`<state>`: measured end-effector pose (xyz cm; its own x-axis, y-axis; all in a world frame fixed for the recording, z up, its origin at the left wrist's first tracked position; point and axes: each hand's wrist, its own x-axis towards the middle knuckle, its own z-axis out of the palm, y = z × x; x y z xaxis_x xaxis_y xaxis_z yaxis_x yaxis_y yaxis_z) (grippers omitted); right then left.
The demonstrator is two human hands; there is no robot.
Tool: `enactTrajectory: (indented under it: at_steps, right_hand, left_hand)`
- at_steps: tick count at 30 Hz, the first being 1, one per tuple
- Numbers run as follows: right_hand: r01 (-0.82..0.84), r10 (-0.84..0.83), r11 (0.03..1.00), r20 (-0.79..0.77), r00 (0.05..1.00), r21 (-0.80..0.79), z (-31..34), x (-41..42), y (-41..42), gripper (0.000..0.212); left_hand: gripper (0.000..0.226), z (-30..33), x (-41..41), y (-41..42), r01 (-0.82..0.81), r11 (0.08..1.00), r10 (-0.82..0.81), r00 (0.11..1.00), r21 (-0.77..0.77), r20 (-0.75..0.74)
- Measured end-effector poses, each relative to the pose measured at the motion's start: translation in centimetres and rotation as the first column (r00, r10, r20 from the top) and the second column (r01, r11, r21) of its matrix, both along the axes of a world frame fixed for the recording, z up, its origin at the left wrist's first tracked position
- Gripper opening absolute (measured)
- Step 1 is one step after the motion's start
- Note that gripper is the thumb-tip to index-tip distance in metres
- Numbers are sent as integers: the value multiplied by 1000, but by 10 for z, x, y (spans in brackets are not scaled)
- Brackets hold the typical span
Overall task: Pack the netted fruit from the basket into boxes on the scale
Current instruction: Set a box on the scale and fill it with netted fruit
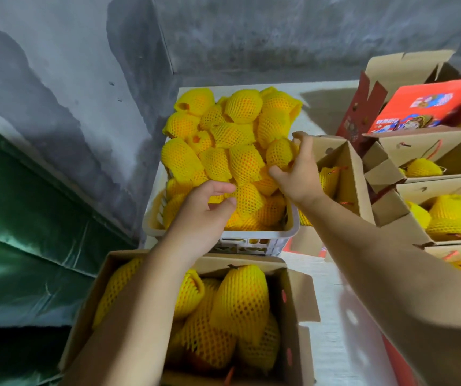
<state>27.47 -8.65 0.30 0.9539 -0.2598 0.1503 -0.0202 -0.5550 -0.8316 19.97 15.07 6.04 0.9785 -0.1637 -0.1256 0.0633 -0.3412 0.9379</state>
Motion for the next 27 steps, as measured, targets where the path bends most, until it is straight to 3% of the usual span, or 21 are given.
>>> enactTrajectory:
  at_steps: [11, 14, 17, 21, 24, 27]
  right_hand:
    - [-12, 26, 966, -53, 998, 257, 11, -44, -5, 60]
    - [-13, 29, 901, -30, 999, 433, 31, -70, 6, 55]
    - [-132, 149, 830, 13, 989, 542, 63, -107, 31, 52]
    - [-324, 354, 783, 48, 934, 531, 119, -170, 83, 60]
    - [-367, 397, 797, 42, 917, 480, 135, -215, 128, 62]
    - [-372, 427, 697, 61, 902, 613, 129, -248, 171, 50]
  left_hand:
    - [21, 10, -30, 14, -62, 996, 66, 996, -71, 62]
    - [26, 19, -41, 24, -118, 990, 129, 979, -78, 158]
    - [19, 32, -63, 34, -111, 984, 138, 971, -139, 198]
    - [33, 48, -110, 49, -45, 926, 51, 999, -375, 6]
    - [60, 54, -141, 72, -203, 771, 59, 966, -604, -250]
    - [42, 50, -166, 104, -299, 726, 142, 947, -620, -290]
